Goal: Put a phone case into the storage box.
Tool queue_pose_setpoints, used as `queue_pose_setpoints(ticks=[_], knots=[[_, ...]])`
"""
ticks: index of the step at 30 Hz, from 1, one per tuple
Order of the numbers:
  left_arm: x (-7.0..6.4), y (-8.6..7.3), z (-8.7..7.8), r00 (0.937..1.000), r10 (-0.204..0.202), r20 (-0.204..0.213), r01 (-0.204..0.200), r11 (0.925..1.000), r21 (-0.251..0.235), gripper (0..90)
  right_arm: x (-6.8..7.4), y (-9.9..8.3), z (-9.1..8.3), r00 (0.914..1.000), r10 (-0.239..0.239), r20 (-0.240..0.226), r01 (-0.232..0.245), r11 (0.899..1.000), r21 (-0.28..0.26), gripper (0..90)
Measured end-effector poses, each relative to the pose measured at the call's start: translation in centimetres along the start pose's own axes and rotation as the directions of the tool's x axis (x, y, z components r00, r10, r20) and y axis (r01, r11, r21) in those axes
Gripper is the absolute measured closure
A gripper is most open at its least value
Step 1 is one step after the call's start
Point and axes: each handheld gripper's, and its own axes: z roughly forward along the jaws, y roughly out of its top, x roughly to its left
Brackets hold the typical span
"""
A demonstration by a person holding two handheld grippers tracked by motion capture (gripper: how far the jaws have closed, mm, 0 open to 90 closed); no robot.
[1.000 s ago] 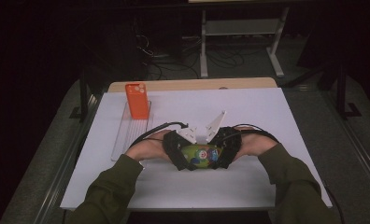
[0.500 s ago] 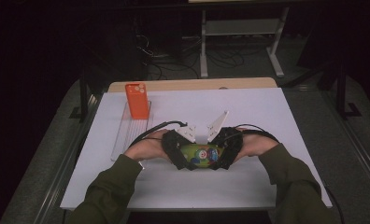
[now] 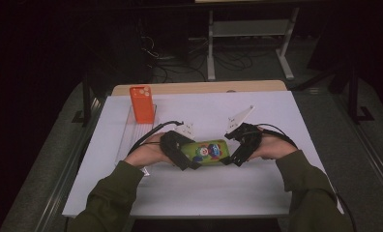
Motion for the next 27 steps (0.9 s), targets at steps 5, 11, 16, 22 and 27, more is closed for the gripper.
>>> queue_pose_setpoints(ticks=[5, 11, 16, 22, 27], knots=[[0.3, 0.0, -0.3, 0.9931, -0.098, -0.064, 0.098, 0.9952, -0.011, 15.0, -0.1, -0.9, -0.3, 0.9924, 0.113, 0.049, -0.111, 0.993, -0.046, 3.4], [0.6, -0.1, -0.1, 0.9750, -0.190, -0.116, 0.189, 0.9818, -0.018, 15.0, 0.4, -1.8, -0.1, 0.9602, 0.270, 0.070, -0.263, 0.960, -0.095, 3.6], [0.7, -0.1, 0.3, 0.9655, -0.219, -0.140, 0.219, 0.9756, -0.016, 15.0, 0.8, -2.7, 0.4, 0.9391, 0.317, 0.134, -0.303, 0.946, -0.115, 4.6], [0.7, 0.1, 0.4, 0.9663, -0.213, -0.145, 0.214, 0.9768, -0.008, 14.9, 1.4, -3.7, 0.9, 0.9055, 0.390, 0.167, -0.366, 0.917, -0.158, 1.8], [0.8, 0.0, 0.4, 0.9628, -0.217, -0.161, 0.219, 0.9757, -0.004, 14.9, 2.0, -4.4, 1.1, 0.8774, 0.426, 0.221, -0.388, 0.901, -0.196, 1.4]])
